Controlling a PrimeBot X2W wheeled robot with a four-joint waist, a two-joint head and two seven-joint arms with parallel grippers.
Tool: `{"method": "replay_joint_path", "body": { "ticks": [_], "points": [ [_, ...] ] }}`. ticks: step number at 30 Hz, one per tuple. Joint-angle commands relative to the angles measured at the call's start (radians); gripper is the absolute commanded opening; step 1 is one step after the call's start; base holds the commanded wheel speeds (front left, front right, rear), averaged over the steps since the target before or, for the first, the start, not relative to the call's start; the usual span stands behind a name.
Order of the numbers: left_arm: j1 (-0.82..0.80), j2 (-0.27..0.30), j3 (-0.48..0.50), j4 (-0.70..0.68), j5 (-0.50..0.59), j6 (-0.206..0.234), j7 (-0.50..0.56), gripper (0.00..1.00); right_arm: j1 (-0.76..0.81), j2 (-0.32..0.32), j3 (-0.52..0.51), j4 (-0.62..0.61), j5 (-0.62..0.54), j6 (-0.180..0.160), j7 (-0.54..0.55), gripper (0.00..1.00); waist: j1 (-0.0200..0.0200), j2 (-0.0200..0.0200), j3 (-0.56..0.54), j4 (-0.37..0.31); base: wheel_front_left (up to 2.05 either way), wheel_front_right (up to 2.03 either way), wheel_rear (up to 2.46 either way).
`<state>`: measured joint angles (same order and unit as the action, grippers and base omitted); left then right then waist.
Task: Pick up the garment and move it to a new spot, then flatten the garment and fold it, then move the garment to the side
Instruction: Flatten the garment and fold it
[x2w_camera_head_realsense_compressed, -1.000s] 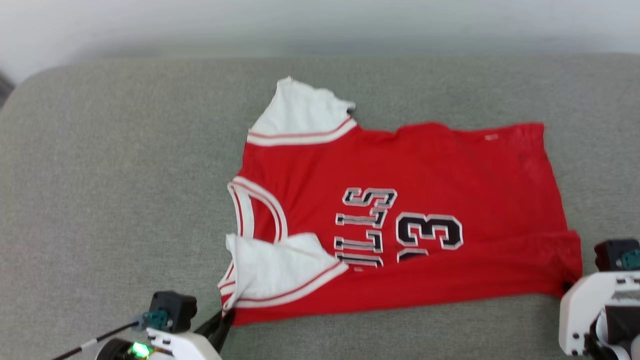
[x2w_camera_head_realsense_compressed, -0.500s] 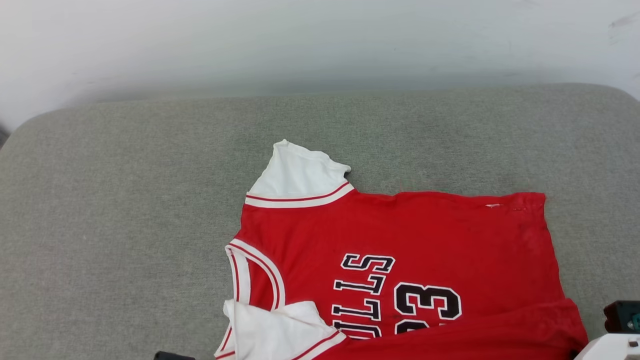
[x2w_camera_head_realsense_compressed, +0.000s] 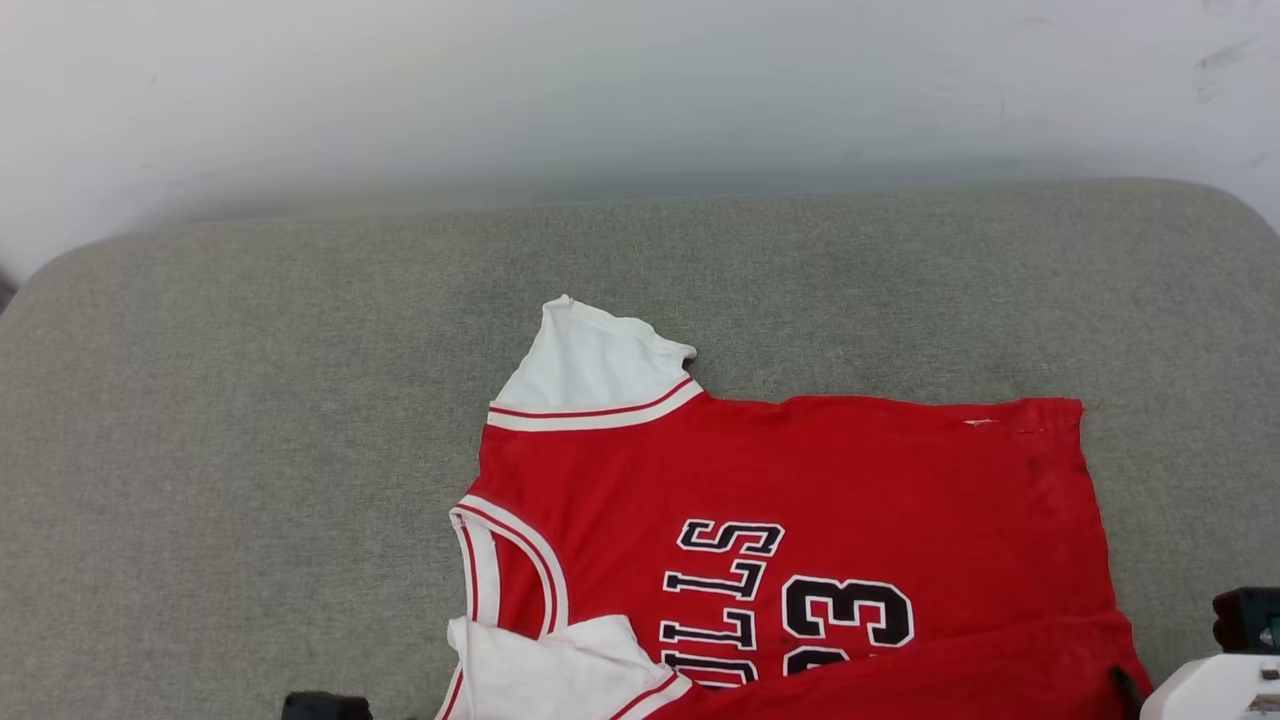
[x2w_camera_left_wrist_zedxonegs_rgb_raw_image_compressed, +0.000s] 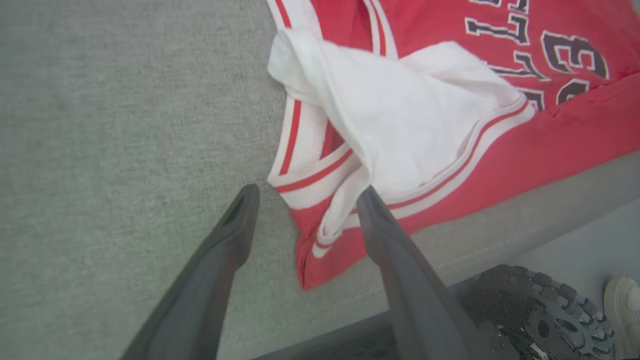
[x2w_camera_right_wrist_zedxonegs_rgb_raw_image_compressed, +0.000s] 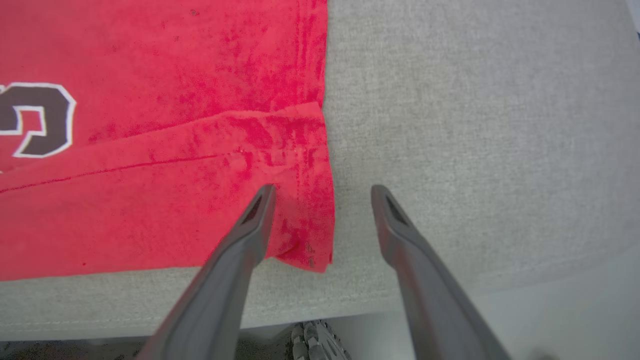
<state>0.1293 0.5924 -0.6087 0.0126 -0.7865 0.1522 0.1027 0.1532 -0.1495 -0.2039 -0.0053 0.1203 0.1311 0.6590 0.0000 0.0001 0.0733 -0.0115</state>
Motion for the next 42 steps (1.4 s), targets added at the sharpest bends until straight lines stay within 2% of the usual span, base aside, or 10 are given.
{"method": "replay_joint_path", "body": {
  "ticks": [1, 4, 11, 14, 15, 19, 22, 29, 37, 42],
  "points": [
    [-0.022, -0.014, 0.022, -0.012, -0.010, -0.009, -0.042, 1.00, -0.022, -0.002, -0.003, -0.016, -0.001, -0.001, -0.023, 1.00, 0.0000, -0.0001, -0.007, 0.002, 0.00, 0.00, 0.00],
    [-0.045, -0.027, 0.070, -0.033, -0.003, -0.033, -0.156, 1.00, -0.048, -0.017, 0.019, -0.047, 0.006, -0.001, -0.099, 1.00, 0.0000, -0.0001, -0.019, 0.002, 0.00, 0.00, 0.00],
    [-0.101, -0.043, 0.146, -0.061, 0.087, -0.043, -0.345, 1.00, -0.110, -0.019, 0.056, -0.101, 0.015, -0.001, -0.290, 1.00, 0.0000, -0.0001, -0.029, 0.000, 0.00, 0.00, 0.00],
    [-0.109, -0.063, 0.181, -0.078, 0.128, -0.050, -0.364, 1.00, -0.133, -0.006, 0.063, -0.111, 0.012, -0.001, -0.395, 1.00, 0.0000, -0.0001, -0.032, -0.004, 0.00, 0.00, 0.00],
    [-0.105, -0.101, 0.236, -0.107, 0.165, -0.053, -0.369, 1.00, -0.146, 0.011, 0.075, -0.115, 0.024, -0.001, -0.492, 1.00, 0.0000, -0.0001, -0.034, -0.006, 0.00, 0.00, 0.00],
    [-0.075, -0.184, 0.327, -0.147, 0.201, -0.083, -0.369, 1.00, -0.145, 0.035, 0.088, -0.117, 0.043, -0.001, -0.607, 1.00, 0.0000, -0.0001, -0.031, -0.011, 0.00, 0.00, 0.00],
    [-0.068, -0.239, 0.384, -0.153, 0.220, -0.124, -0.368, 1.00, -0.150, 0.048, 0.110, -0.109, 0.037, -0.001, -0.674, 1.00, 0.0000, -0.0001, -0.021, -0.017, 0.00, 0.00, 0.00],
    [-0.105, -0.310, 0.459, -0.121, 0.261, -0.203, -0.368, 1.00, -0.170, 0.058, 0.153, -0.075, 0.031, -0.001, -0.747, 1.00, 0.0000, -0.0001, 0.006, -0.038, 0.00, 0.00, 0.00],
    [-0.195, -0.278, 0.465, -0.078, 0.206, -0.255, -0.328, 1.00, -0.207, 0.057, 0.169, -0.101, 0.038, -0.001, -0.754, 1.00, 0.0000, -0.0001, 0.082, -0.084, 0.00, 0.00, 0.00],
    [-0.349, -0.177, 0.445, -0.070, 0.169, -0.272, -0.184, 1.00, -0.232, 0.062, 0.174, -0.123, 0.024, -0.001, -0.753, 1.00, 0.0000, -0.0001, 0.174, -0.126, 0.00, 0.00, 0.00]
  ]
}}
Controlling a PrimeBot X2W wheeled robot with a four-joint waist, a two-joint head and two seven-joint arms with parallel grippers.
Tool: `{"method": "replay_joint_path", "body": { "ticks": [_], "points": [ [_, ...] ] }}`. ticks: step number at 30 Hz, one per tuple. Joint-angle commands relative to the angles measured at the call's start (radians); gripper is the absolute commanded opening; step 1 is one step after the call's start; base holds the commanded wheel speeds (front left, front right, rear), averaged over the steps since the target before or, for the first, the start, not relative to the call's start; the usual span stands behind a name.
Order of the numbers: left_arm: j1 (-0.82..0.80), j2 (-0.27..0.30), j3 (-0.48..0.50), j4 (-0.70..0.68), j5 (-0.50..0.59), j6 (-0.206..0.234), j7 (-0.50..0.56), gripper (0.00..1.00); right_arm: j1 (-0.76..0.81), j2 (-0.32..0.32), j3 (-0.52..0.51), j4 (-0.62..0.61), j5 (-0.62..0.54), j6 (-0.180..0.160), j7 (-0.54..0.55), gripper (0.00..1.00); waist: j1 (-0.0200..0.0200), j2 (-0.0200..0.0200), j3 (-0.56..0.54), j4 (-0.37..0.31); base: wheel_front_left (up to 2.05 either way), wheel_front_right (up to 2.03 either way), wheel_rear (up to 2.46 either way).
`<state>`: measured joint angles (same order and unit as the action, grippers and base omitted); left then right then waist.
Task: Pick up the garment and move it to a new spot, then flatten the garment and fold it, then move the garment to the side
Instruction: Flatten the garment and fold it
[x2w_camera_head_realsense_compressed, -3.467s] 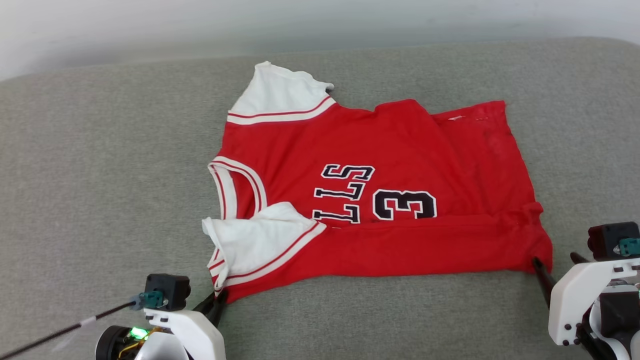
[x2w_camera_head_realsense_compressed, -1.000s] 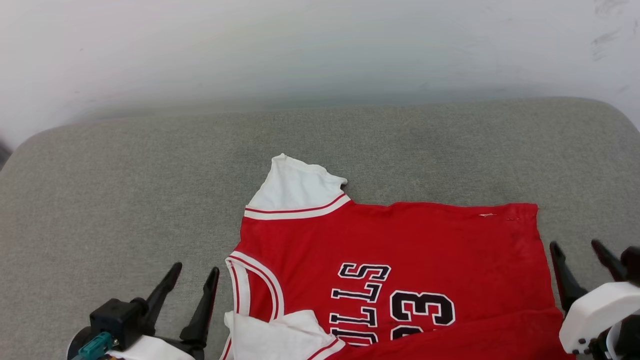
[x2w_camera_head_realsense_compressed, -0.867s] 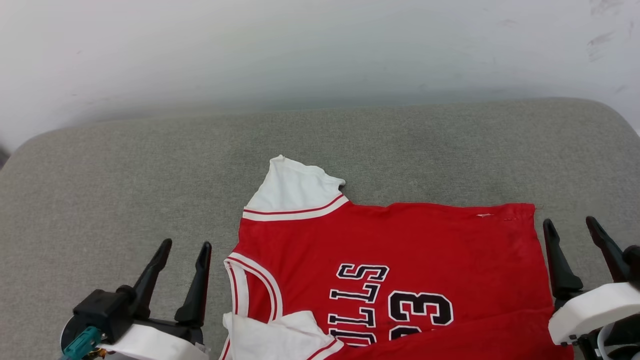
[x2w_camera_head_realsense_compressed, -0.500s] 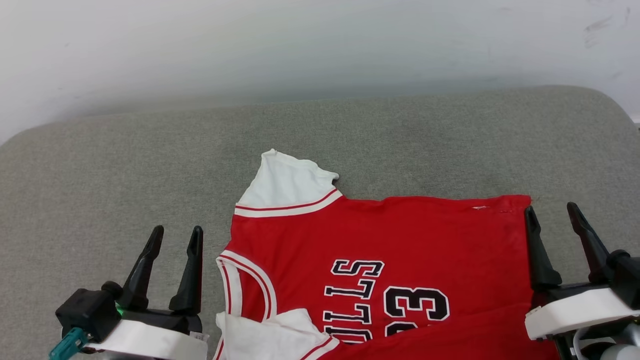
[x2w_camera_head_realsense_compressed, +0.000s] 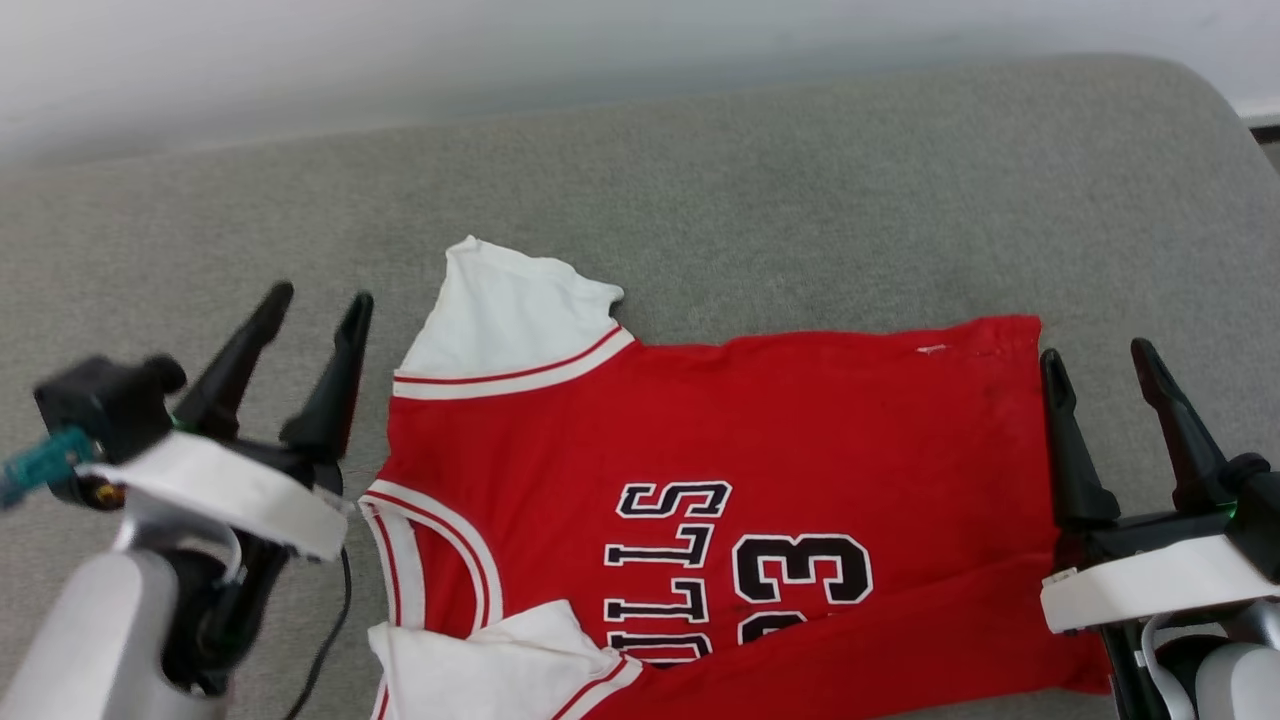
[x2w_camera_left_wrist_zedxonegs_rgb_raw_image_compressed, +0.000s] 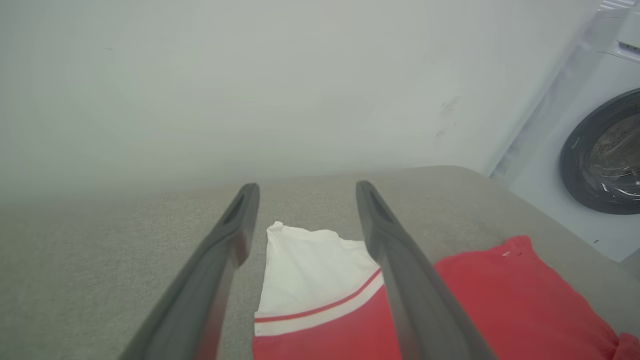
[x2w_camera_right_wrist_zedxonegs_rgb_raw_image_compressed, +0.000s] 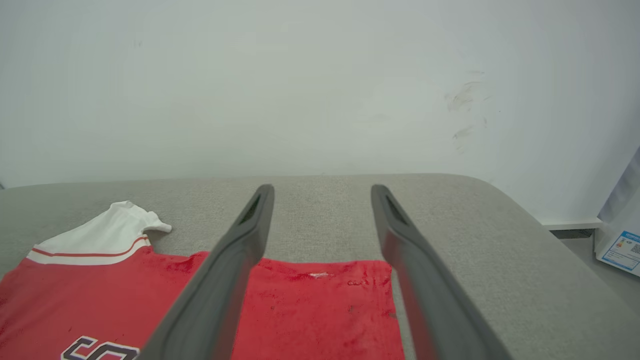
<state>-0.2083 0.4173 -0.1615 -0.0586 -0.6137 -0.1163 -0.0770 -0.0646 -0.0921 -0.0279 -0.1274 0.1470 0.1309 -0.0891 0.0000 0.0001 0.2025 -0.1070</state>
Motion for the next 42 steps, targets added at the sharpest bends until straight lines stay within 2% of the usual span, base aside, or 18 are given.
{"method": "replay_joint_path", "body": {
  "ticks": [1, 4, 8, 13, 17, 23, 36, 37, 38, 39, 42],
  "points": [
    [-0.052, 0.011, 0.004, 0.004, -0.028, -0.005, 0.038, 1.00, -0.022, 0.007, -0.001, -0.007, -0.004, 0.000, -0.005, 1.00, 0.0000, -0.0001, 0.066, -0.040, 0.00, 0.00, 0.00],
    [-0.176, 0.071, -0.003, 0.025, -0.065, -0.005, 0.191, 1.00, -0.041, 0.015, -0.001, -0.012, 0.007, 0.000, -0.006, 1.00, 0.0000, -0.0001, 0.121, -0.067, 0.00, 0.00, 0.00],
    [-0.359, 0.139, -0.034, 0.103, -0.143, -0.007, 0.451, 1.00, -0.069, 0.021, -0.002, -0.023, 0.016, 0.000, -0.017, 1.00, 0.0000, -0.0001, 0.181, -0.094, 0.00, 0.00, 0.00],
    [-0.552, 0.194, -0.092, 0.225, -0.225, -0.002, 0.774, 1.00, -0.095, 0.029, 0.008, -0.018, 0.016, 0.000, -0.015, 1.00, 0.0000, -0.0001, 0.232, -0.122, 0.00, 0.00, 0.00],
    [-0.669, 0.218, -0.119, 0.301, -0.267, 0.012, 0.958, 1.00, -0.112, 0.036, 0.016, -0.008, 0.021, 0.000, -0.025, 1.00, 0.0000, -0.0001, 0.268, -0.144, 0.00, 0.00, 0.00],
    [-0.778, 0.239, -0.178, 0.376, -0.233, 0.013, 1.075, 1.00, -0.128, 0.041, 0.027, 0.013, 0.028, 0.000, -0.045, 1.00, 0.0000, -0.0001, 0.313, -0.171, 0.00, 0.00, 0.00],
    [-0.814, 0.261, -0.286, 0.544, -0.146, -0.003, 1.095, 1.00, -0.146, 0.043, 0.037, 0.059, 0.036, 0.000, -0.063, 1.00, 0.0000, -0.0001, 0.357, -0.200, 0.00, 0.00, 0.00],
    [-0.809, 0.263, -0.295, 0.553, -0.153, -0.006, 1.100, 0.80, -0.146, 0.043, 0.037, 0.061, 0.034, 0.000, -0.062, 1.00, 0.0000, -0.0001, 0.355, -0.201, 0.00, 0.00, 0.00],
    [-0.805, 0.262, -0.299, 0.559, -0.161, -0.007, 1.095, 0.43, -0.147, 0.043, 0.035, 0.063, 0.032, 0.000, -0.060, 1.00, 0.0000, -0.0001, 0.351, -0.200, 0.00, 0.00, 0.00],
    [-0.801, 0.258, -0.301, 0.565, -0.167, -0.009, 1.084, 0.00, -0.148, 0.043, 0.032, 0.064, 0.031, 0.000, -0.057, 1.00, 0.0000, -0.0001, 0.346, -0.199, 0.00, 0.00, 0.00],
    [-0.796, 0.239, -0.305, 0.575, -0.180, -0.012, 1.026, 0.00, -0.145, 0.043, 0.021, 0.066, 0.023, 0.000, -0.045, 1.00, 0.0000, -0.0001, 0.322, -0.189, 0.00, 0.00, 0.00]
  ]
}}
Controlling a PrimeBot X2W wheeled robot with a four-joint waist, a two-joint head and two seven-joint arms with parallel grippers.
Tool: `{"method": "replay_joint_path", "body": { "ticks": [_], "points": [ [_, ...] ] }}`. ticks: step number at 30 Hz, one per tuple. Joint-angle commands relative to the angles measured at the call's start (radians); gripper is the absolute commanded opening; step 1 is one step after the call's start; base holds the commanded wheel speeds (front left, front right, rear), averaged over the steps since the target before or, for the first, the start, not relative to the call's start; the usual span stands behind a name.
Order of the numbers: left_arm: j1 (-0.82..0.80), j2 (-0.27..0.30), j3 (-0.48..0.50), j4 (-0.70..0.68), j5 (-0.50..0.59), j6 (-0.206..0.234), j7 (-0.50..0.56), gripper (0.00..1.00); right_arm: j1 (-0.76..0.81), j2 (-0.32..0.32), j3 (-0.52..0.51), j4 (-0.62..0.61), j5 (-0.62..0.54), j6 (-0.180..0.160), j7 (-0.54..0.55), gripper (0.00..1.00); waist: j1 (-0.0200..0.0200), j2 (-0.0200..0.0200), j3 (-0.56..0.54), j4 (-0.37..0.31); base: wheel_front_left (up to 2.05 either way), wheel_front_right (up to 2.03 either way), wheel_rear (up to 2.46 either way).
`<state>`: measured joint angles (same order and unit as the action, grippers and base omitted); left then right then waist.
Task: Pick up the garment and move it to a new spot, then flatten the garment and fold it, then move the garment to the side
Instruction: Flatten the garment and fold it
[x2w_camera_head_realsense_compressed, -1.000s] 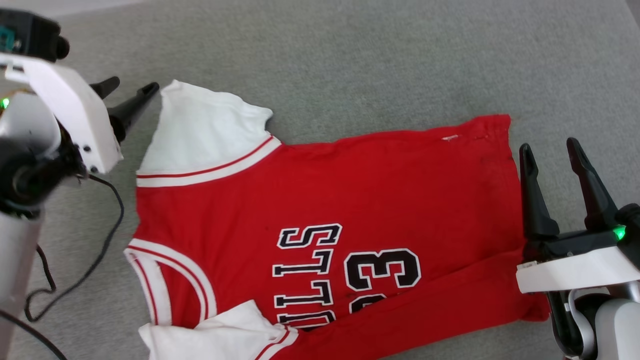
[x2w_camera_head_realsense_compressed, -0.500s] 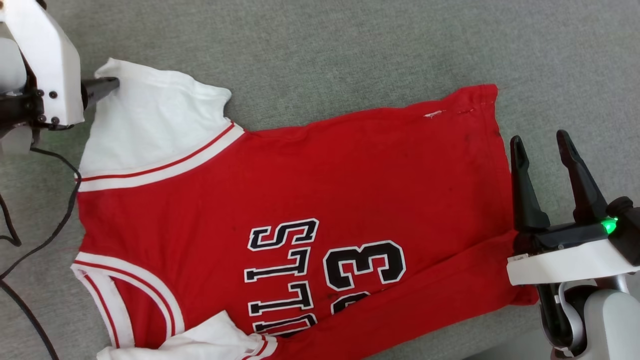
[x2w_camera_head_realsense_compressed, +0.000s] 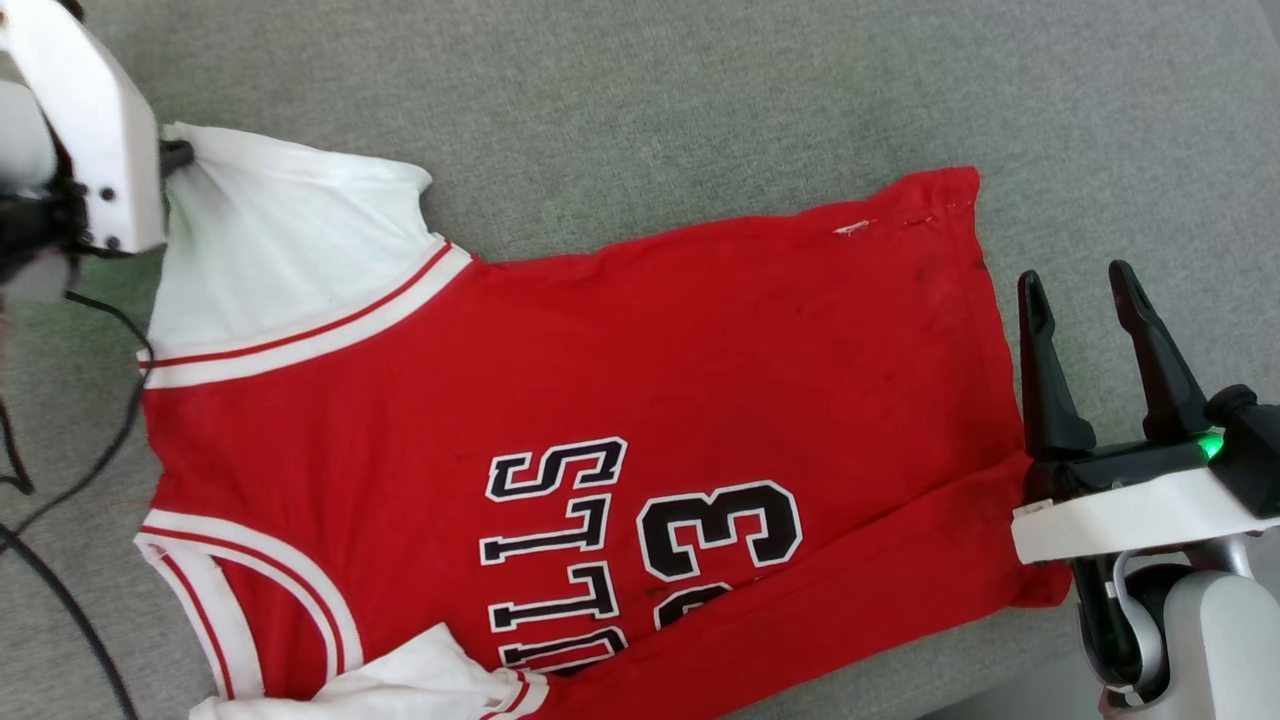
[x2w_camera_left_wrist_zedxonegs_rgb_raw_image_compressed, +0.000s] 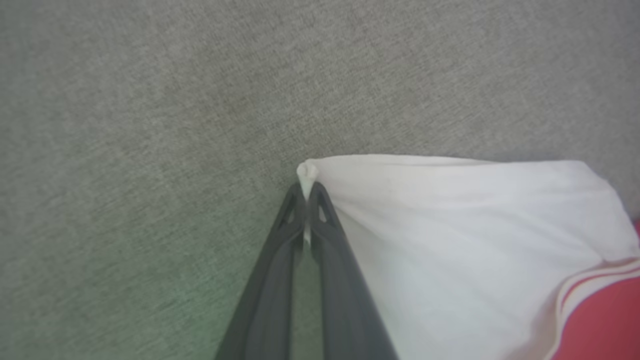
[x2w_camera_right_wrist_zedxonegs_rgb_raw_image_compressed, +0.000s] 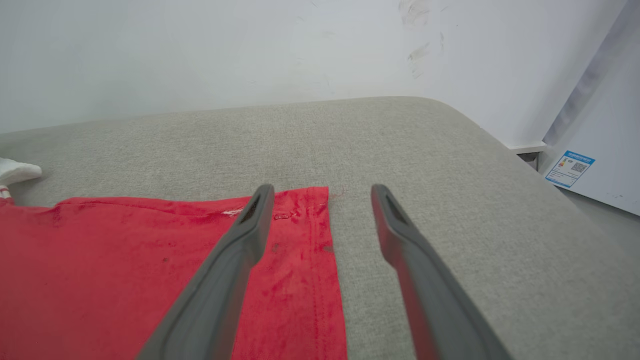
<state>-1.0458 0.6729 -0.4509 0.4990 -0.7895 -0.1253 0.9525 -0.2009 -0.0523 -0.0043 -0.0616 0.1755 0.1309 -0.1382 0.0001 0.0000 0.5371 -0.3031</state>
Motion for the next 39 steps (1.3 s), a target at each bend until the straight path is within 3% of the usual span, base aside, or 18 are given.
{"method": "replay_joint_path", "body": {
  "ticks": [1, 10, 17, 22, 26, 33, 39],
  "points": [
    [0.042, -0.021, -0.015, 0.021, -0.009, -0.002, -0.028, 0.00, -0.007, 0.003, -0.004, 0.001, -0.012, 0.000, 0.008, 1.00, -0.0001, 0.0000, -0.024, 0.011, 0.00, 0.00, 0.00],
    [0.112, -0.050, -0.050, -0.105, -0.097, -0.005, -0.243, 0.00, 0.041, -0.066, -0.003, 0.005, -0.022, 0.000, 0.178, 1.00, -0.0001, 0.0000, -0.161, 0.085, 0.00, 0.00, 0.00],
    [0.233, -0.022, -0.075, -0.306, -0.150, -0.005, -0.363, 0.00, 0.021, -0.211, 0.020, -0.012, 0.057, 0.000, 0.491, 1.00, -0.0001, 0.0000, -0.237, 0.176, 0.00, 0.00, 0.00],
    [0.326, 0.022, -0.076, -0.466, -0.152, -0.002, -0.403, 0.00, -0.057, -0.302, 0.003, 0.014, 0.119, 0.000, 0.780, 1.00, -0.0001, 0.0000, -0.250, 0.225, 0.00, 0.00, 0.00],
    [0.401, 0.055, -0.066, -0.584, -0.148, 0.020, -0.428, 0.00, -0.150, -0.360, 0.003, 0.053, 0.141, 0.000, 0.950, 1.00, -0.0001, 0.0000, -0.236, 0.261, 0.00, 0.00, 0.00],
    [0.497, 0.065, -0.038, -0.734, -0.151, 0.079, -0.486, 0.00, -0.292, -0.412, 0.028, 0.167, 0.146, 0.000, 1.072, 1.00, -0.0001, 0.0000, -0.183, 0.300, 0.00, 0.00, 0.00],
    [0.549, 0.060, -0.031, -0.820, -0.133, 0.117, -0.526, 0.00, -0.368, -0.447, 0.051, 0.300, 0.099, 0.000, 1.076, 1.00, -0.0001, 0.0000, -0.131, 0.352, 0.00, 0.00, 0.00]
  ]
}}
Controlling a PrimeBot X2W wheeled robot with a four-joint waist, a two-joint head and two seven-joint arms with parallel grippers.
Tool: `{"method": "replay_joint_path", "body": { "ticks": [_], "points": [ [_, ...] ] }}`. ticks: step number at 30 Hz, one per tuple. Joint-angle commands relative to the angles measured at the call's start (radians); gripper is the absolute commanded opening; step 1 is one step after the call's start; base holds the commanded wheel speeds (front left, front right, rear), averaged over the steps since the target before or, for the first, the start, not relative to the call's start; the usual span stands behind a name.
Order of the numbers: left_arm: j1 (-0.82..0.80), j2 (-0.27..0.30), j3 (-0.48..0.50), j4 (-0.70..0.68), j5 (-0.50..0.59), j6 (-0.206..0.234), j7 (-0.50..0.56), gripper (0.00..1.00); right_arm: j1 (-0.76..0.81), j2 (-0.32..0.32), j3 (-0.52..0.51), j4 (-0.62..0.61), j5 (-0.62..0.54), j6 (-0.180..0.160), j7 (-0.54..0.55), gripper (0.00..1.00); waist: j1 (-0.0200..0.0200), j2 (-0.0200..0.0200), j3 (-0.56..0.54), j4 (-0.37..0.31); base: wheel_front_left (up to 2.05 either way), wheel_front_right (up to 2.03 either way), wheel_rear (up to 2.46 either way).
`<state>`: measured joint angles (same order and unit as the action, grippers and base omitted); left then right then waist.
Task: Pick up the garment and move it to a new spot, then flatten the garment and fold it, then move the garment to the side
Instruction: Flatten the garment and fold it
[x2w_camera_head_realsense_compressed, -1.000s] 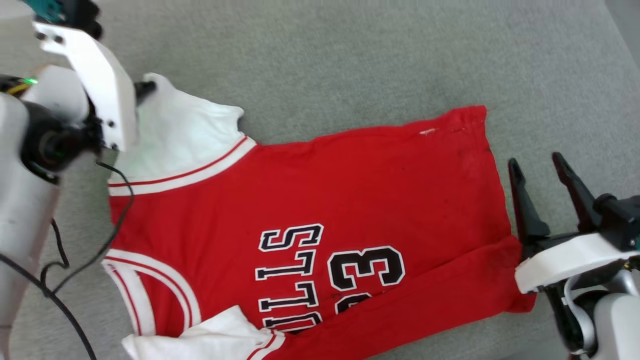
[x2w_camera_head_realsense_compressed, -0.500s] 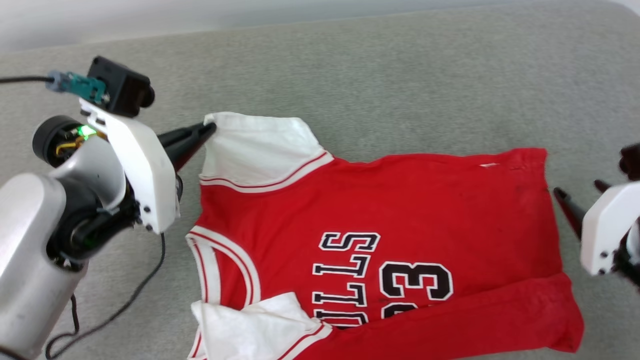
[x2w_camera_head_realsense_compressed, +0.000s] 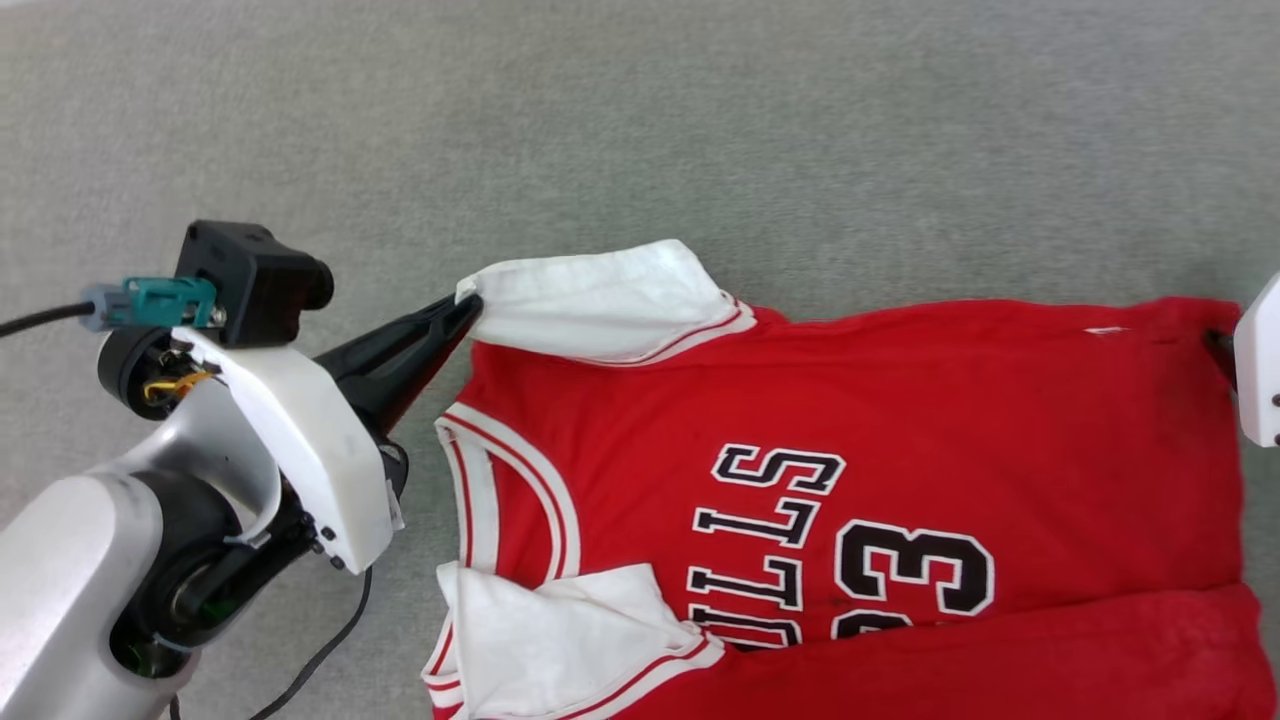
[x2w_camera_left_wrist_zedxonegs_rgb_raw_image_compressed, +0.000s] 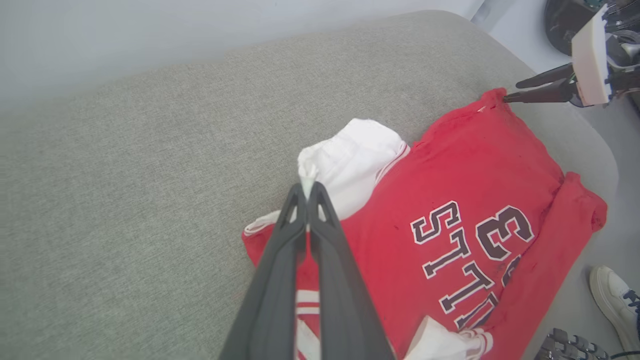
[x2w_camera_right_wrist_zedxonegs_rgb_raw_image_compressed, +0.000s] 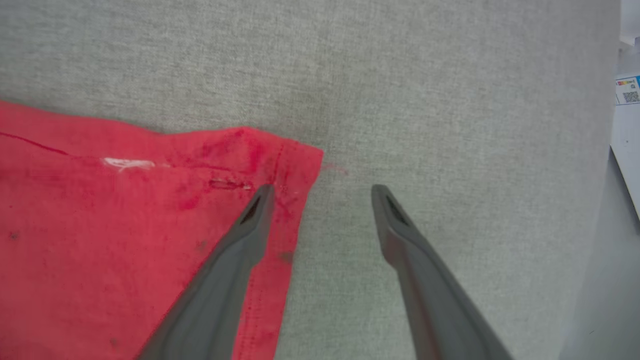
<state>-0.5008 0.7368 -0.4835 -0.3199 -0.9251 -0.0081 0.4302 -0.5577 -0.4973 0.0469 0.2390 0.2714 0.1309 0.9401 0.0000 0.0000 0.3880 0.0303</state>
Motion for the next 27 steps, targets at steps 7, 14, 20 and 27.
{"method": "replay_joint_path", "body": {
  "ticks": [7, 14, 20, 27],
  "points": [
    [0.019, -0.005, -0.012, -0.042, 0.024, 0.011, -0.012, 0.00, -0.004, 0.031, 0.019, 0.135, 0.000, 0.000, -0.033, 1.00, 0.0000, 0.0000, 0.048, 0.064, 0.00, 0.00, 0.00],
    [0.027, -0.018, -0.025, -0.028, 0.028, 0.013, -0.022, 0.00, 0.025, 0.041, 0.042, 0.220, 0.015, 0.001, -0.122, 0.00, 0.0000, 0.0000, 0.033, 0.072, 0.00, 0.00, 0.00],
    [0.057, -0.021, -0.017, 0.014, 0.029, 0.025, -0.051, 0.00, 0.017, 0.029, 0.017, 0.225, 0.037, 0.000, -0.229, 0.00, 0.0000, 0.0000, -0.040, 0.053, 0.00, 0.00, 0.00],
    [0.142, -0.009, -0.007, 0.027, 0.012, 0.052, -0.084, 0.00, 0.114, 0.003, -0.026, 0.147, 0.050, -0.001, -0.288, 0.00, 0.0000, 0.0000, -0.159, 0.027, 0.00, 0.00, 0.00]
  ]
}}
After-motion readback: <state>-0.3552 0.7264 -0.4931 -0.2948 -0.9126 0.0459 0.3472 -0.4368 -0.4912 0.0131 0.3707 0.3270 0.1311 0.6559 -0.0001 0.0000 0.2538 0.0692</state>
